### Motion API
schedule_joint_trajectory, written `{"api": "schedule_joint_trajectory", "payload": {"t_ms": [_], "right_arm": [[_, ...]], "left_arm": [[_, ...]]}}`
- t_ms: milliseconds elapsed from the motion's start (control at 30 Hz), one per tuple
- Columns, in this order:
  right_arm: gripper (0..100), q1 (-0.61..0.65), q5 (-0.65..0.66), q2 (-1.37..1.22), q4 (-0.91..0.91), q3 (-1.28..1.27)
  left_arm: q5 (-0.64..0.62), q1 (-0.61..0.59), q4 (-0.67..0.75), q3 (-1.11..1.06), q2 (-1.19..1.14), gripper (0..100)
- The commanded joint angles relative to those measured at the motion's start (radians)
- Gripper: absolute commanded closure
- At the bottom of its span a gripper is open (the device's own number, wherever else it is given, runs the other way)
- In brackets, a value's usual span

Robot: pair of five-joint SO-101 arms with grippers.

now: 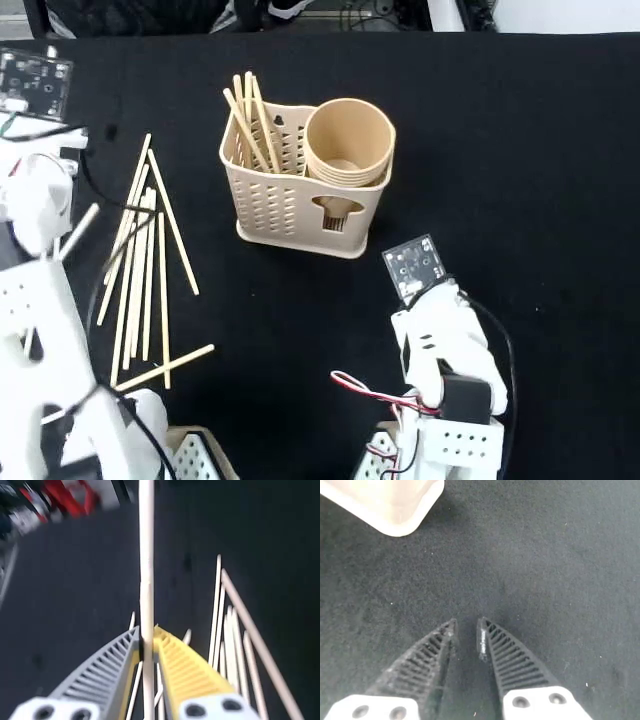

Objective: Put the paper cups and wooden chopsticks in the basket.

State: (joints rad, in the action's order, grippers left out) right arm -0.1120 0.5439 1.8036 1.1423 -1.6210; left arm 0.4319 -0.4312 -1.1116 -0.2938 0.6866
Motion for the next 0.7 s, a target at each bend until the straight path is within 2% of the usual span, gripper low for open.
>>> {"api": "schedule_joint_trajectory", "payload": {"t_ms": [0, 200, 400, 533, 667], "right_arm": [[91.7, -0.015, 0.003, 0.073, -0.017, 0.002], [91.7, -0.015, 0.003, 0.073, -0.017, 0.002], [91.7, -0.015, 0.003, 0.073, -0.017, 0.002], [91.7, -0.015, 0.003, 0.073, -0.017, 0.002], [91.7, -0.015, 0.003, 0.073, -0.017, 0.002]], "left_arm": [[-0.167, 0.033, 0.161, -0.077, 0.124, 97], [-0.368, 0.042, 0.47, -0.245, 0.304, 97], [-0.456, 0.177, 0.746, -0.312, 0.43, 97], [-0.506, 0.294, 0.838, -0.282, 0.437, 97], [-0.585, 0.381, 0.845, -0.188, 0.391, 97]]}}
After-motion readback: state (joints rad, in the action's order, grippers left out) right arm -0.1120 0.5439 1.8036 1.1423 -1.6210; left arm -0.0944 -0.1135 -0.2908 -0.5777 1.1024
